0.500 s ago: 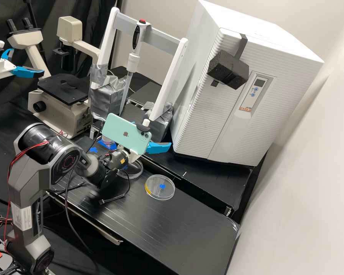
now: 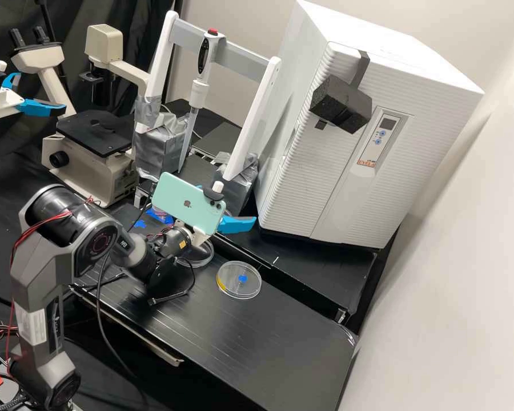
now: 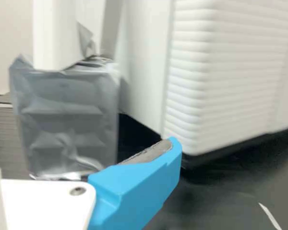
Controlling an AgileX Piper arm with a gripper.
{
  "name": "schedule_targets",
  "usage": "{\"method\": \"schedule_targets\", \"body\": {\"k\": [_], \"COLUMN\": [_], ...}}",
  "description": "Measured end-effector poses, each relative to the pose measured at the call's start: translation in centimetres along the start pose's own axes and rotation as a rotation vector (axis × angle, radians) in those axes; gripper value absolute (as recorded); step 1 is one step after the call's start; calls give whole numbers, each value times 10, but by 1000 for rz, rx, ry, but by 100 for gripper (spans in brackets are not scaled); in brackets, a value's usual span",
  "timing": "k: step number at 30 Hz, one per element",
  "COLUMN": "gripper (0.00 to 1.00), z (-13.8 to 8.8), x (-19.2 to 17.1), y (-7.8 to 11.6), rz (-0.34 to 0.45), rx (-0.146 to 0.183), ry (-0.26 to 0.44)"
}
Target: Close the lid
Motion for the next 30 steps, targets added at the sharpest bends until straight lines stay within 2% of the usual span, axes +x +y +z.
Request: {"method": "schedule_targets", "body": {"k": [5, 9, 16, 19, 30], "gripper": [100, 100, 100, 100, 100], "z": [10, 22, 49, 57, 73], "x": [-28, -50, -92, -103, -120], "y": [11, 21, 43, 49, 51], "rz": [66, 91, 153, 165, 172], "rx": [35, 39, 77, 83, 88], "ry": [47, 54, -39, -74, -145]}}
